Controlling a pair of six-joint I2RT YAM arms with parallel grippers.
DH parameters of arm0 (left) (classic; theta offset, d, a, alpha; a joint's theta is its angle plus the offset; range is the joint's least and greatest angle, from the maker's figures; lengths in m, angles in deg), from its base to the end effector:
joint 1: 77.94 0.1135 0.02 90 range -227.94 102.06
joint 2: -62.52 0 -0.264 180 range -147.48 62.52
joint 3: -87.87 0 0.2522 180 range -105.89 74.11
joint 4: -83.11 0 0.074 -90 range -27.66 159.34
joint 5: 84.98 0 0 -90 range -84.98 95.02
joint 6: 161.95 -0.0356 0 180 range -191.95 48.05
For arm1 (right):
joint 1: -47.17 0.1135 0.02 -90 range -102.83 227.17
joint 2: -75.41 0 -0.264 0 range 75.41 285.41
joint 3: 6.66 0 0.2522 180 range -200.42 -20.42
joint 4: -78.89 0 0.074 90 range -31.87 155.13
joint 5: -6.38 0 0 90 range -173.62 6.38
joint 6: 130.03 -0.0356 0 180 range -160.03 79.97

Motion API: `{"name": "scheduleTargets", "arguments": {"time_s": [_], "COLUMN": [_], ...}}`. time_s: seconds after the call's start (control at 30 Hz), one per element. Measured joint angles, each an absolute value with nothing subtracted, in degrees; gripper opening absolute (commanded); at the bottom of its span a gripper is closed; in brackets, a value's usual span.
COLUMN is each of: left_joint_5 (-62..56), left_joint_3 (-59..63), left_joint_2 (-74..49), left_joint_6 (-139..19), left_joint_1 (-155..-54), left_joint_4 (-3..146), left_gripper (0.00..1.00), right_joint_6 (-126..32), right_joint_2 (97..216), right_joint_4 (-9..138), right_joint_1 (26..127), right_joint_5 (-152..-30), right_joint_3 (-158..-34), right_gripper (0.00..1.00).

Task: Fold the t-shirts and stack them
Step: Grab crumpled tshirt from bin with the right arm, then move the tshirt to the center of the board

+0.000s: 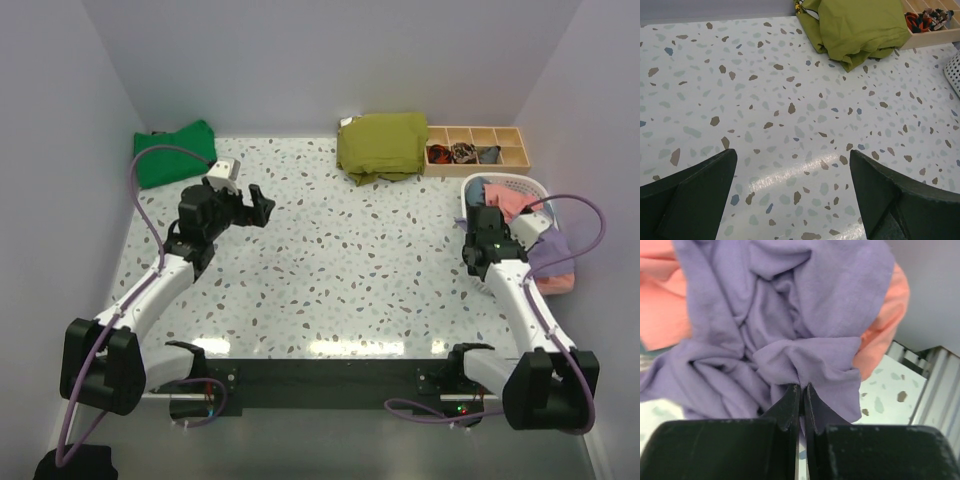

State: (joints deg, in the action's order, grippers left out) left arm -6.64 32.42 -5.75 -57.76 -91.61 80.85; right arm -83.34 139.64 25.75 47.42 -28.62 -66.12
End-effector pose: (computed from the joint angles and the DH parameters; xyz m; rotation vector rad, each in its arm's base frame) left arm 0.2638 -0.0716 0.2745 0.1367 1.8558 -0.5261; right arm 0.2068 -0.0283 0.2503 1.0957 1.8943 -0.8153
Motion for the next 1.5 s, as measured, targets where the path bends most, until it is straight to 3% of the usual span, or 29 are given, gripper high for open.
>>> {"name": "scheduleTargets", "arguments": {"time_s": [0.33,0.7,0.9,1.17,1.5], "left_joint_5": [-6.93,-8.52,-8.52,-4.92,4.48], "left_joint_3": [32.74,32.92,35.50,36.35,37.42], "left_joint_2": [-6.39,-7.87,-5.14,-0.38,5.90], "left_joint_6": [-57.58,-54.87,-53.41,-53.60,-53.67], "left_joint_1": [-91.61,-91.64,-91.64,-91.64,-91.64], "left_joint_4": [81.75,83.72,86.36,84.79,82.34], "left_gripper": [1.00,1.00,1.00,1.00,1.00], "right_joint_6": [-67.89,-58.93,-57.99,-57.51,-56.57], "right_joint_2": [123.66,130.28,135.11,145.63,154.94], "right_joint_4": [35.74,36.18,37.64,37.75,38.19], "right_joint_1": [47.38,48.15,61.11,78.64,83.49], "right_joint_5": [-47.66,-94.43,-112.55,-112.79,-88.16], "right_joint_3": [-66.25,-83.93,-95.69,-103.86,-93.66], "right_gripper": [0.00,0.00,0.00,0.00,0.00]}}
